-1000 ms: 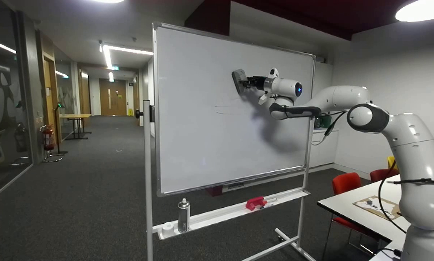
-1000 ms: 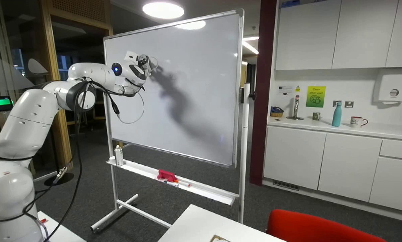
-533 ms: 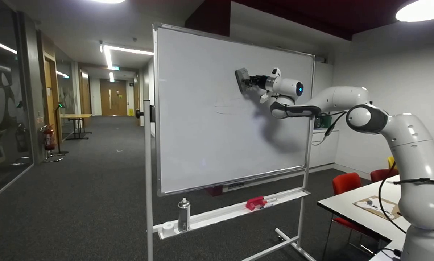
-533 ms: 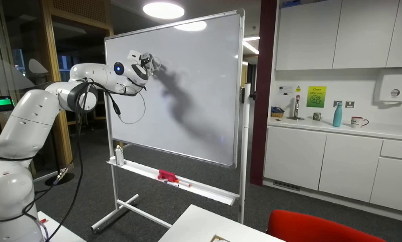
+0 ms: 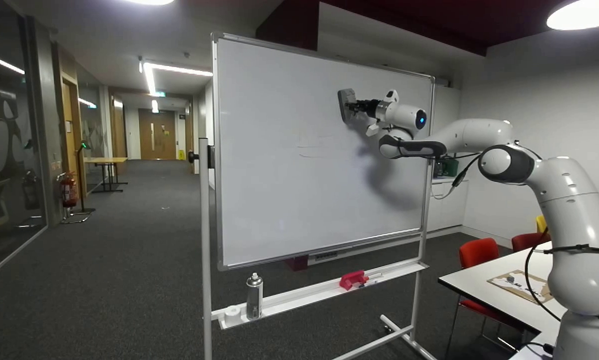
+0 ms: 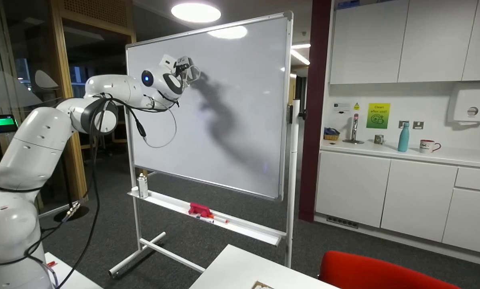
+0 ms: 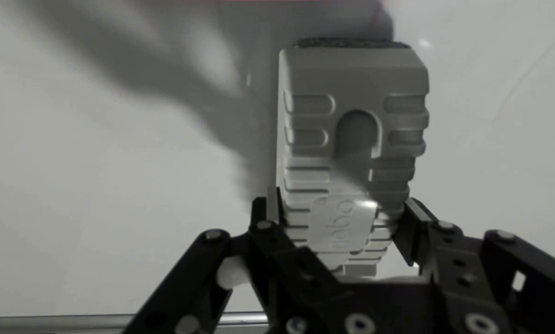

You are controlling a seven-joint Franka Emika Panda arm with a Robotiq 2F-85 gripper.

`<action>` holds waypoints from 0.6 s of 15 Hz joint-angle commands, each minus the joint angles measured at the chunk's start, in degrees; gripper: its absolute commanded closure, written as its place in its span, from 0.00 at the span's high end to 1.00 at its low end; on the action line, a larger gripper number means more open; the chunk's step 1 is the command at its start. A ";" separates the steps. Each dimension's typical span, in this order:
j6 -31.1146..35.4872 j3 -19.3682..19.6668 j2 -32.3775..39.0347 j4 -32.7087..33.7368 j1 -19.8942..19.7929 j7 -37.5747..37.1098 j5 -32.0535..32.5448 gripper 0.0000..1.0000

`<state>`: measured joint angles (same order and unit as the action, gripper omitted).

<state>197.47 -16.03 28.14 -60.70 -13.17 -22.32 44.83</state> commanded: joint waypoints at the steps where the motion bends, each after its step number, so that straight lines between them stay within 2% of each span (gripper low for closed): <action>1: -4.02 2.19 2.89 6.13 -1.56 -0.03 -4.42 0.34; 5: -3.80 4.97 3.98 8.58 -0.66 1.00 -7.96 0.34; 9: -3.08 4.34 5.49 9.61 1.28 2.43 -5.74 0.34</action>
<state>197.45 -11.91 30.18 -55.35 -13.60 -22.02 38.61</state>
